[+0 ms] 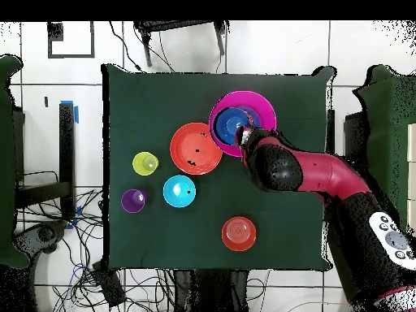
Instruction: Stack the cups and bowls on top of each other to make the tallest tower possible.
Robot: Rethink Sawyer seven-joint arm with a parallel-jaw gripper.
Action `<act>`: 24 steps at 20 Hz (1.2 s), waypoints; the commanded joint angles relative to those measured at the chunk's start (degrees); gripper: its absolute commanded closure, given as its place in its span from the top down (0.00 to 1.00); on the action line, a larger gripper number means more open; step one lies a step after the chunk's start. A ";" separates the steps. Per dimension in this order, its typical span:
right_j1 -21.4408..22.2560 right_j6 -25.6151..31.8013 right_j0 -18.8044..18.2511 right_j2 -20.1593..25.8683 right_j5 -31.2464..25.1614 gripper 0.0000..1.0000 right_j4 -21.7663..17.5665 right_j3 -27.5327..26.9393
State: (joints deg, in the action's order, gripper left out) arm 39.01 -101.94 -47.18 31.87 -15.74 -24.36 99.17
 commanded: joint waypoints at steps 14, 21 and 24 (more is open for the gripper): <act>-0.68 4.64 0.10 1.69 -2.52 0.00 -4.87 -1.55; -0.65 4.81 -0.02 1.86 -2.43 0.00 -4.95 -1.57; -1.02 4.96 0.03 1.88 -2.42 0.00 -5.06 -1.87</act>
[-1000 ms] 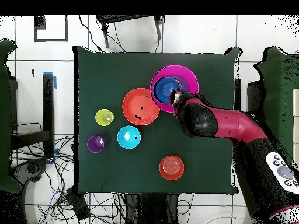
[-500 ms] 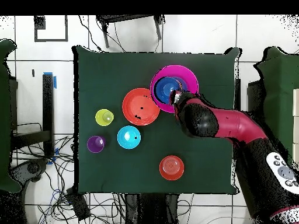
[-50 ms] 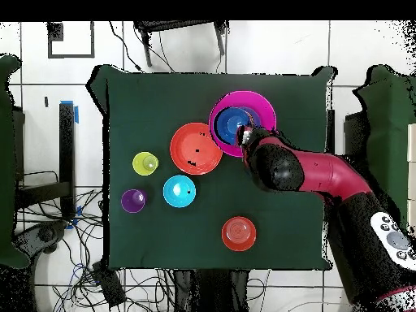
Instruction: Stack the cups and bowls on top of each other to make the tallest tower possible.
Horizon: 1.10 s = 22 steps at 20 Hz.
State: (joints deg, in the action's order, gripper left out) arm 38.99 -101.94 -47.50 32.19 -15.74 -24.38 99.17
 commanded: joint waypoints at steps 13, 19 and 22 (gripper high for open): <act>-2.25 7.89 -0.68 3.20 -4.84 0.00 -4.90 -4.63; -3.28 8.92 -1.14 3.83 -5.59 0.00 -5.18 -5.95; -3.46 8.95 -1.15 3.93 -5.82 0.00 -5.25 -6.26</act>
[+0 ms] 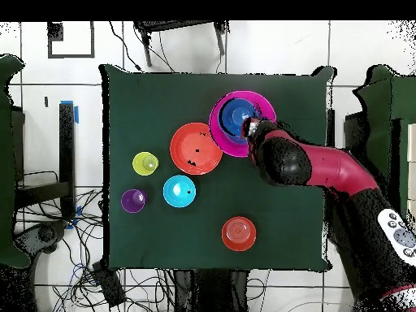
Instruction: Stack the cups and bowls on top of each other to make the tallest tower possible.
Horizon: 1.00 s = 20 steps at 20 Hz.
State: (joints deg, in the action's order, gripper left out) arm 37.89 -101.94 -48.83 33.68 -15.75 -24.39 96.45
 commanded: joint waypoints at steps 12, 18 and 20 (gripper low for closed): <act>-2.45 5.77 1.58 0.55 -1.85 0.00 -6.86 -1.91; -1.68 4.04 2.18 -0.33 -0.01 0.00 -7.58 -0.76; -1.33 3.17 2.40 -0.60 0.13 0.00 -7.82 -0.20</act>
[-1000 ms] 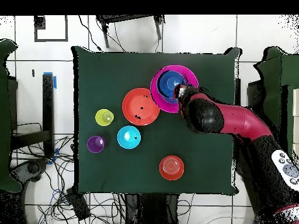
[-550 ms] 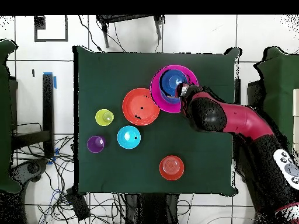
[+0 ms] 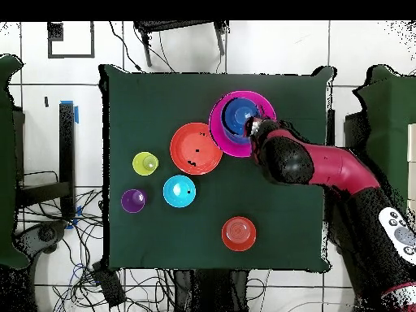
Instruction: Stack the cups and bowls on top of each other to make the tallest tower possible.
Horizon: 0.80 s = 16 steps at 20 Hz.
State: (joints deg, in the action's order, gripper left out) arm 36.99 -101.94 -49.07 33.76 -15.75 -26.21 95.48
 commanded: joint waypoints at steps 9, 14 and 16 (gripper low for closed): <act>0.24 1.00 2.55 -0.75 0.92 0.00 -7.34 2.21; 0.39 0.59 2.66 -0.81 1.19 0.00 -7.79 2.30; 0.60 0.50 2.67 -0.83 1.22 0.00 -7.80 2.46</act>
State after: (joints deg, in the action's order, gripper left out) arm 37.22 -101.94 -48.94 33.77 -15.75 -29.39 95.75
